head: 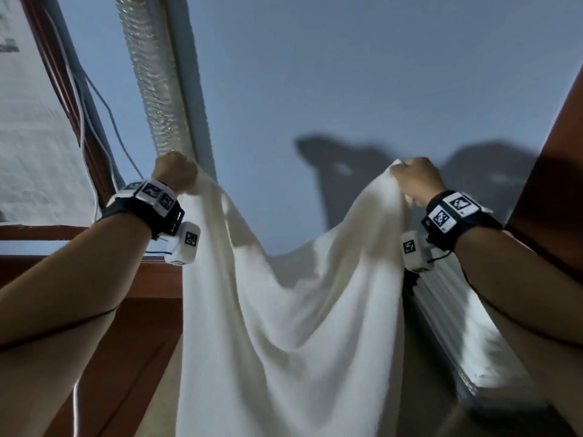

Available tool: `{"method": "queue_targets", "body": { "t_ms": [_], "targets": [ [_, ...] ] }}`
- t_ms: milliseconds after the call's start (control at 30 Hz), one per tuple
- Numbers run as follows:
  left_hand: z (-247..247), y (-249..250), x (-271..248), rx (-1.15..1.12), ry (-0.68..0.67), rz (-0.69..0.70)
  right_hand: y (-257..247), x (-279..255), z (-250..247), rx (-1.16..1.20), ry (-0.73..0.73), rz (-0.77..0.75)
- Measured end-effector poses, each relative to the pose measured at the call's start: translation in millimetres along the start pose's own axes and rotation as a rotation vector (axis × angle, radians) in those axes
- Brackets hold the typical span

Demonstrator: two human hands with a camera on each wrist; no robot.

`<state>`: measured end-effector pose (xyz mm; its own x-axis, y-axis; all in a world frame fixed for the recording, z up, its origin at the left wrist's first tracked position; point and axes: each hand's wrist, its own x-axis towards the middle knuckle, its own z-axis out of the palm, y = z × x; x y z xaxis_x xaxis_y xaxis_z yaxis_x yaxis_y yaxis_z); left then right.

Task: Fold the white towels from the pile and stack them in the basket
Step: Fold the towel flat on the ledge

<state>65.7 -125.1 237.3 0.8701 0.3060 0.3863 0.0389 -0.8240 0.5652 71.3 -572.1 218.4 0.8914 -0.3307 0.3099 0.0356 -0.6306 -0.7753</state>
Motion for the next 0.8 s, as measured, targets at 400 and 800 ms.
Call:
{"method": "queue_targets", "body": {
  "t_ms": [400,800],
  "targets": [
    [45,6,-101,-0.322,-0.099,0.008,33,-55,30,0.118,-0.311,-0.116],
    [60,33,-160,-0.883,-0.171,-0.003,-25,-142,48,0.570,-0.696,-0.326]
  ]
}}
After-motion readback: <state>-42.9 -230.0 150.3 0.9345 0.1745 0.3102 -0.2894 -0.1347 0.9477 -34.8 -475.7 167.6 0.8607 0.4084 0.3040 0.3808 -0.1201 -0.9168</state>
